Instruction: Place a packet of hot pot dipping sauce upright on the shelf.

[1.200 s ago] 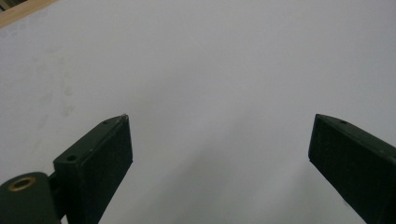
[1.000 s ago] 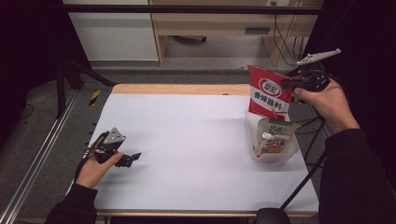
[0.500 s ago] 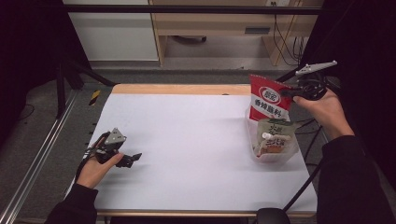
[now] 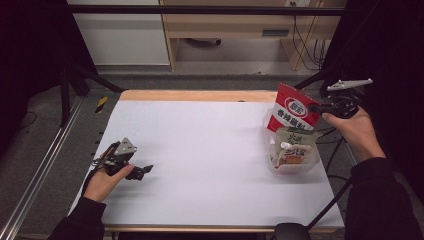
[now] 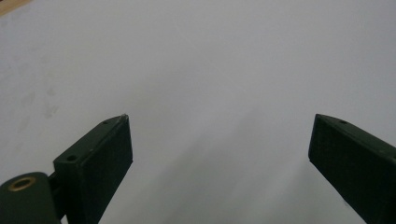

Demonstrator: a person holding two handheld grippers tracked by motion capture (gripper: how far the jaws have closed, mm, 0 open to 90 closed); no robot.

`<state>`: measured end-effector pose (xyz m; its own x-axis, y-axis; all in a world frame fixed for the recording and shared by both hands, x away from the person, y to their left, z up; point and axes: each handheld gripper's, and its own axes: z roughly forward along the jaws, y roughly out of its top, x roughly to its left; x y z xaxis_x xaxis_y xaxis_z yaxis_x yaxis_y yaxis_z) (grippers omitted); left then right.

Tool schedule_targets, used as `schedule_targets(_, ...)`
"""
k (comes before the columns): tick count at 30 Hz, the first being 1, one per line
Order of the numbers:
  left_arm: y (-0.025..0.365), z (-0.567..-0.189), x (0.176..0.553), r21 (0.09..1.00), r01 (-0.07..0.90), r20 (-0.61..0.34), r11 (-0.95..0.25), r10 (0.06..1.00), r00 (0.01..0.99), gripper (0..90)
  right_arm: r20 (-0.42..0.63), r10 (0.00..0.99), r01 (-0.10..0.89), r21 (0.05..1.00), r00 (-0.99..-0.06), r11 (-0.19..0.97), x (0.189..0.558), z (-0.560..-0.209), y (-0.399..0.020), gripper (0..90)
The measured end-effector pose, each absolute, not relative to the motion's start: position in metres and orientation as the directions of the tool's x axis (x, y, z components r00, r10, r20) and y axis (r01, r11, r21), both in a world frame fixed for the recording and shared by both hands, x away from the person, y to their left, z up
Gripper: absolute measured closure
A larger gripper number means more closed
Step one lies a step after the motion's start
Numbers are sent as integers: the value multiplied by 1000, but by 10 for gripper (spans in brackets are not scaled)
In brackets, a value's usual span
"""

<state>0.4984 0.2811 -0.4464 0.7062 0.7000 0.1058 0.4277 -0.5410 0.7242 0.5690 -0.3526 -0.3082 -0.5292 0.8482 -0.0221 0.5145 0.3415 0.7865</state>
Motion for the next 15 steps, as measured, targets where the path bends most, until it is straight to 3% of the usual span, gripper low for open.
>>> schedule_targets(5, 280, -448, 497, 718, 431, 106, -547, 698, 709, 62, -23, 863, 533, 779, -504, 331, 562, -314, -358, 805)
schedule_targets(12, 280, -449, 496, 718, 432, 108, -546, 700, 706, 62, -112, 899, 460, 828, -423, 320, 550, -302, -352, 348)
schedule_targets(15, 281, -451, 497, 714, 436, 108, -548, 702, 704, 62, -174, 896, 404, 846, -408, 348, 541, -289, -341, 260)
